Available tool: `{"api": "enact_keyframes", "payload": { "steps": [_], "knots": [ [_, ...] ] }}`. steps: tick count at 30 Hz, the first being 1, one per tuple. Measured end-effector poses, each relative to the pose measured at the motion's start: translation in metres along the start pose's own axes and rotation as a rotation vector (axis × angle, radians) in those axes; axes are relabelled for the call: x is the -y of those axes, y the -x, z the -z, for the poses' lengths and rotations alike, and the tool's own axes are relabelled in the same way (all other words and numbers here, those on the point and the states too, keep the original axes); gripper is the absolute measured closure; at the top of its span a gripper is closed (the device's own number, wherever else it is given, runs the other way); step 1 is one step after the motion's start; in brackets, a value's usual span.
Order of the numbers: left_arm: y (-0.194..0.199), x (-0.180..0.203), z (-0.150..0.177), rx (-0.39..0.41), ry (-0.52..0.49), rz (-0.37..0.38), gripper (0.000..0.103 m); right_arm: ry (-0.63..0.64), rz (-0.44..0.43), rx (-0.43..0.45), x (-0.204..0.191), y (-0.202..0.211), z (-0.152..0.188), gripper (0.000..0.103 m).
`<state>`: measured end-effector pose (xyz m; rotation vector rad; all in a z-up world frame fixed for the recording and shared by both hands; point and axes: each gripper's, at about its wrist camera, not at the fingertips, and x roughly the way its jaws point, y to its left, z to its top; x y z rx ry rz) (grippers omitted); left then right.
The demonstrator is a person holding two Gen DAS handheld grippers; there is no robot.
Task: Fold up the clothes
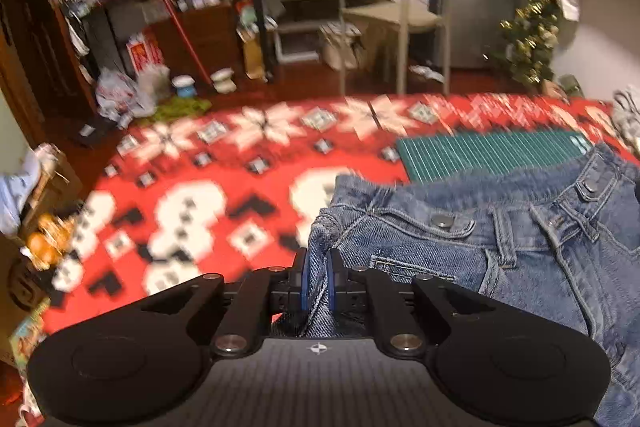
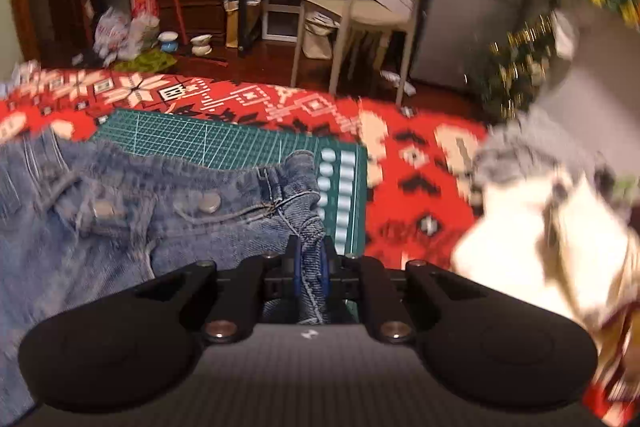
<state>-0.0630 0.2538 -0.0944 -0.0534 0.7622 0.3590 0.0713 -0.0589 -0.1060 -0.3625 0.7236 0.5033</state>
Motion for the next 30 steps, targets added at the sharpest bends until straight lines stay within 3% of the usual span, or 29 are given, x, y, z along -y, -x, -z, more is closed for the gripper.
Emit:
{"api": "enact_keyframes", "payload": {
  "steps": [6, 9, 12, 13, 14, 17, 20, 24, 30],
  "knots": [
    [-0.017, 0.001, -0.041, 0.057, 0.038, -0.079, 0.095, -0.043, 0.022, 0.027, -0.01, -0.016, -0.034, 0.093],
    [-0.037, -0.007, -0.051, -0.011, 0.122, -0.077, 0.093, -0.065, 0.019, 0.016, -0.014, -0.021, -0.045, 0.087],
    [-0.043, -0.019, -0.051, -0.016, 0.214, -0.092, 0.08, -0.087, 0.016, 0.005, -0.018, -0.026, -0.056, 0.079],
    [-0.042, -0.023, -0.05, -0.015, 0.236, -0.083, 0.07, -0.094, 0.014, 0.002, -0.019, -0.027, -0.06, 0.078],
    [-0.041, -0.028, -0.048, -0.022, 0.254, -0.064, 0.067, -0.102, 0.013, -0.002, -0.02, -0.029, -0.064, 0.077],
    [-0.032, -0.036, -0.047, -0.057, 0.28, -0.021, 0.066, -0.117, -0.015, -0.016, -0.016, -0.013, -0.065, 0.07],
    [-0.01, -0.033, -0.043, -0.068, 0.231, 0.065, 0.062, -0.135, -0.049, -0.029, -0.009, 0.009, -0.062, 0.059],
    [0.029, -0.015, -0.029, -0.084, 0.117, 0.133, 0.059, -0.165, -0.098, -0.034, 0.002, 0.054, -0.051, 0.058],
    [0.075, 0.004, 0.0, -0.074, 0.124, 0.169, 0.051, -0.195, -0.111, -0.016, -0.007, 0.113, -0.029, 0.058]
  ]
}}
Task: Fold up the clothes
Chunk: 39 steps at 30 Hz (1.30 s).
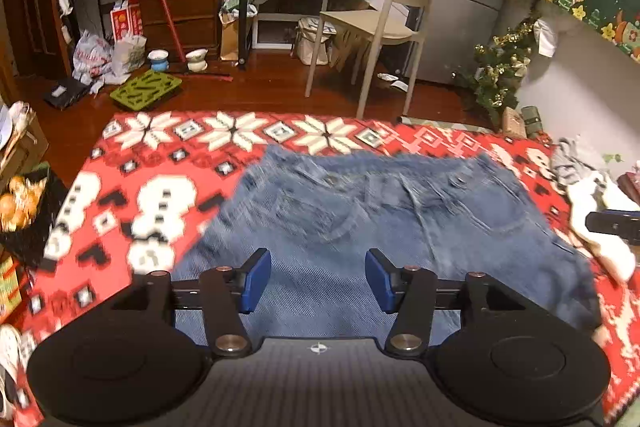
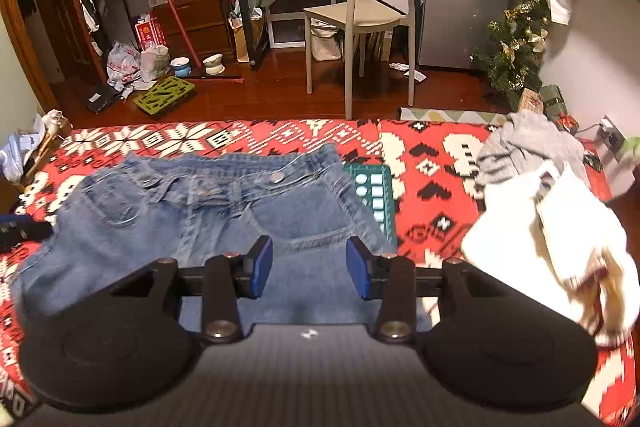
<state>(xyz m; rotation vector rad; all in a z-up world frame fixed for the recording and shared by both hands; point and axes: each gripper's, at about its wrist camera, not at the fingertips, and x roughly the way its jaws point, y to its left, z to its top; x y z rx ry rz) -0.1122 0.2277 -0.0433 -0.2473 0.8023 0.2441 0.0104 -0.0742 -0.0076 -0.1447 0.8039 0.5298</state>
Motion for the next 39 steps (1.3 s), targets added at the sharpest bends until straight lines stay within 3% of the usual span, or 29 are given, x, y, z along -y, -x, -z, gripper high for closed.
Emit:
{"api": "enact_keyframes", "payload": {
  "steps": [4, 7, 11, 15, 20, 30, 35, 39],
  "knots": [
    [0.015, 0.01, 0.024, -0.017, 0.041, -0.036, 0.052, -0.014, 0.016, 0.035, -0.024, 0.031, 0.03, 0.056],
    [0.024, 0.003, 0.044, -0.05, 0.154, -0.02, 0.053, -0.081, 0.021, 0.021, -0.04, 0.042, 0.059, 0.056],
    [0.038, -0.017, 0.074, -0.074, 0.365, 0.046, 0.055, -0.207, -0.027, -0.016, -0.054, 0.053, 0.101, 0.056],
    [0.044, -0.025, 0.108, -0.087, 0.442, 0.061, 0.059, -0.281, -0.115, -0.03, -0.067, 0.066, 0.137, 0.062],
    [0.057, -0.037, 0.135, -0.038, 0.541, 0.17, 0.059, -0.481, -0.263, -0.037, -0.068, 0.067, 0.181, 0.074],
    [0.039, -0.054, 0.153, 0.01, 0.711, 0.412, 0.059, -0.687, -0.406, -0.025, -0.047, 0.047, 0.222, 0.073],
    [0.021, -0.061, 0.164, -0.005, 0.811, 0.468, 0.058, -0.793, -0.457, -0.04, -0.037, 0.031, 0.237, 0.072],
    [0.012, -0.055, 0.167, -0.019, 0.817, 0.502, 0.058, -0.938, -0.492, -0.01, -0.026, 0.019, 0.255, 0.064]
  ]
}}
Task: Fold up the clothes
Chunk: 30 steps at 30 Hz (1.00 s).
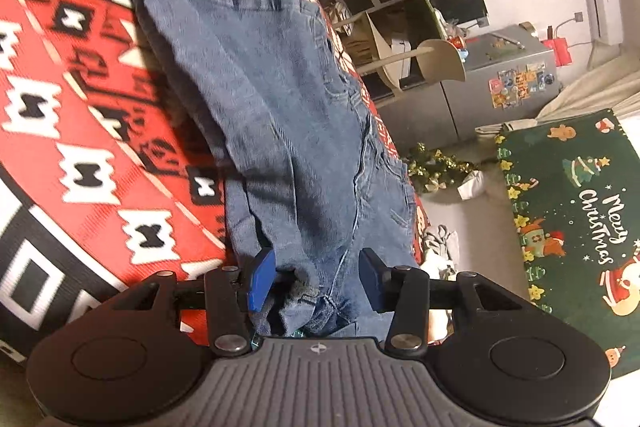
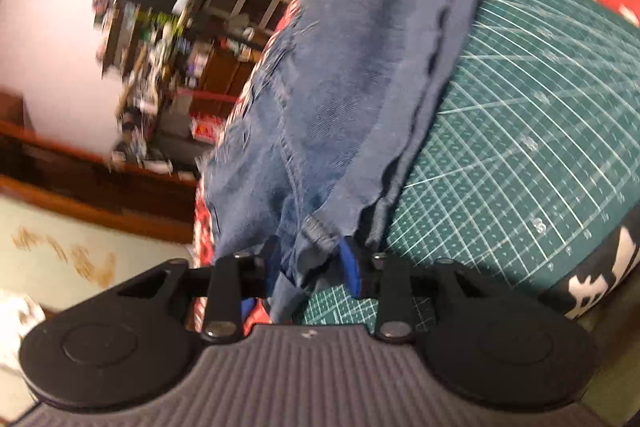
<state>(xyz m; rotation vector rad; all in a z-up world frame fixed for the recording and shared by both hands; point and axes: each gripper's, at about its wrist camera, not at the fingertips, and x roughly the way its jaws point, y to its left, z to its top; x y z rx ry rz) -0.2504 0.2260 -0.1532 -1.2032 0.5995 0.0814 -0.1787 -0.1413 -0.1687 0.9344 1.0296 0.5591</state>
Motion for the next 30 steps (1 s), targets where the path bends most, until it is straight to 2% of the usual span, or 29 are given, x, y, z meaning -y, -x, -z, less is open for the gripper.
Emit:
{"api": "enact_keyframes", "payload": {
  "steps": [4, 7, 13, 21, 22, 24, 25, 26, 27, 28, 29, 30],
  "knots": [
    [-0.012, 0.002, 0.005, -0.024, -0.004, 0.007, 0.057, -0.107, -0.044, 0.011, 0.02, -0.003, -0.004, 0.063],
    [-0.015, -0.001, 0.01, 0.016, 0.013, -0.008, 0.058, -0.113, -0.054, 0.011, 0.023, -0.008, -0.004, 0.063],
    [-0.016, -0.004, 0.014, 0.022, 0.022, 0.005, 0.058, -0.128, -0.036, -0.07, 0.021, -0.029, -0.003, 0.063],
    [-0.021, -0.003, 0.013, 0.008, 0.06, 0.1, 0.057, -0.186, -0.163, -0.016, 0.023, -0.032, -0.005, 0.064],
    [-0.023, -0.002, 0.014, 0.001, 0.047, 0.084, 0.058, -0.193, -0.176, -0.017, 0.021, -0.033, -0.006, 0.064],
    [-0.028, 0.001, 0.015, -0.016, 0.016, 0.042, 0.065, -0.186, -0.158, -0.023, 0.019, -0.034, -0.008, 0.064],
    [-0.03, 0.003, 0.016, -0.024, 0.0, 0.021, 0.077, -0.172, -0.139, -0.024, 0.018, -0.035, -0.009, 0.064],
    [-0.032, 0.002, 0.018, -0.031, 0.001, 0.019, 0.091, -0.156, -0.124, -0.025, 0.016, -0.036, -0.008, 0.065],
    [-0.034, 0.0, 0.02, -0.038, 0.004, 0.021, 0.097, -0.139, -0.111, -0.025, 0.014, -0.037, -0.008, 0.072],
    [-0.034, 0.0, 0.023, -0.036, 0.0, 0.02, 0.096, -0.122, -0.099, -0.026, 0.011, -0.038, -0.007, 0.079],
    [-0.033, 0.001, 0.025, -0.028, -0.011, 0.025, 0.096, -0.104, -0.086, -0.026, 0.009, -0.039, -0.006, 0.095],
    [-0.033, 0.002, 0.028, -0.02, -0.022, 0.031, 0.096, -0.087, -0.074, -0.026, 0.007, -0.04, -0.005, 0.099]
  ]
}}
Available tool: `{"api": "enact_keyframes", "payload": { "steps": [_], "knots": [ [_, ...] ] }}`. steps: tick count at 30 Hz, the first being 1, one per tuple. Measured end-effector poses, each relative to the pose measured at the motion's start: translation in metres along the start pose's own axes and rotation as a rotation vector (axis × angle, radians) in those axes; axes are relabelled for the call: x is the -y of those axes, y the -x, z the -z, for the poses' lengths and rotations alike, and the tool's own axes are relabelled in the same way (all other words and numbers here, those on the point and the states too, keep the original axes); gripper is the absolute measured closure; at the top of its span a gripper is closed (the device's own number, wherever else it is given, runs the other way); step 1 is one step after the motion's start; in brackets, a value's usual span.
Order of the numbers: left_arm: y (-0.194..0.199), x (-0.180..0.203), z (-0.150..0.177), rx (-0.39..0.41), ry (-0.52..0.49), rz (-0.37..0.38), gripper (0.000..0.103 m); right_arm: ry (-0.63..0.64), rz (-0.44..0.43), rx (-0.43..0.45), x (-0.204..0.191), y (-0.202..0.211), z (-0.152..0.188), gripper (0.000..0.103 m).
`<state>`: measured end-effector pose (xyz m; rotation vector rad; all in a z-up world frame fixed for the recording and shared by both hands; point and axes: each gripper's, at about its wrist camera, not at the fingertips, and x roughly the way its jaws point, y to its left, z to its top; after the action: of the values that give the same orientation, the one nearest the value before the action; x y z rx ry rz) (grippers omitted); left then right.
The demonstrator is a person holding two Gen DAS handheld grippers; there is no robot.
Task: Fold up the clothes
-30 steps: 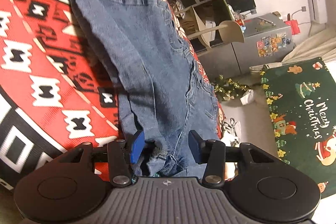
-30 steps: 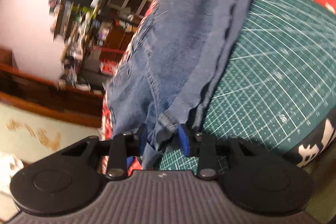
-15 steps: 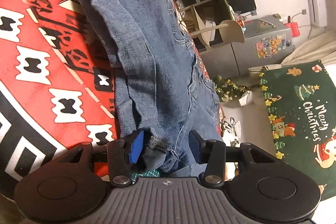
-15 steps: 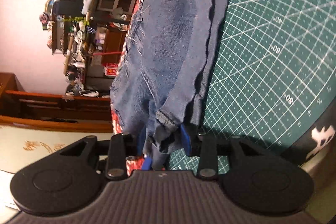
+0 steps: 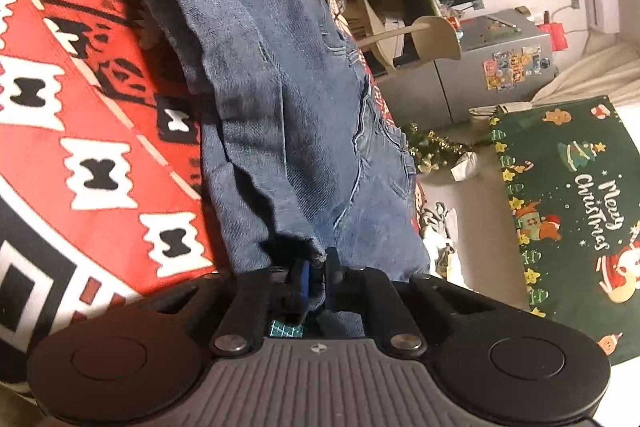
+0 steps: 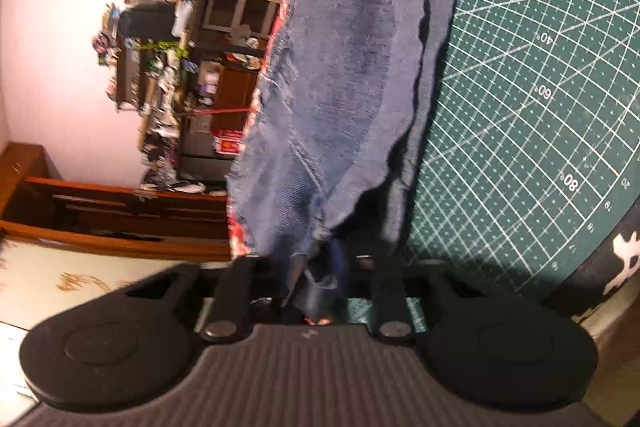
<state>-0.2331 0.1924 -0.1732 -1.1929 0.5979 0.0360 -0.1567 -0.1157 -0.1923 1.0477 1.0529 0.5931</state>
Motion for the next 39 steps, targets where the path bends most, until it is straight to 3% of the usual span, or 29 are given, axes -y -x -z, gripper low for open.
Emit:
{"api": "enact_keyframes", "payload": {
  "steps": [3, 9, 15, 21, 25, 30, 34, 39],
  "knots": [
    [0.005, 0.007, 0.006, 0.017, -0.027, 0.033, 0.097, 0.043, 0.03, 0.001, -0.007, -0.002, 0.003, 0.1],
    [0.006, 0.023, 0.025, 0.012, -0.082, 0.011, 0.097, 0.086, 0.04, 0.011, -0.022, 0.01, 0.013, 0.101],
    [0.01, 0.02, 0.039, 0.024, -0.087, -0.046, 0.097, 0.086, 0.086, -0.004, -0.021, 0.016, 0.027, 0.101],
    [0.008, 0.022, 0.046, 0.002, -0.155, -0.106, 0.097, 0.105, 0.118, -0.021, -0.015, 0.007, 0.036, 0.101],
    [0.014, 0.024, 0.047, 0.013, -0.156, -0.106, 0.098, 0.14, 0.126, -0.024, -0.019, 0.009, 0.042, 0.101],
    [0.021, 0.034, 0.051, 0.018, -0.19, -0.103, 0.093, 0.151, 0.131, 0.034, -0.025, 0.028, 0.029, 0.1],
    [0.024, 0.039, 0.061, 0.03, -0.182, -0.108, 0.092, 0.156, 0.207, 0.115, -0.02, 0.053, 0.008, 0.095],
    [0.022, 0.054, 0.073, 0.006, -0.323, -0.116, 0.092, 0.031, 0.206, 0.248, 0.0, 0.085, -0.021, 0.095]
  ]
}}
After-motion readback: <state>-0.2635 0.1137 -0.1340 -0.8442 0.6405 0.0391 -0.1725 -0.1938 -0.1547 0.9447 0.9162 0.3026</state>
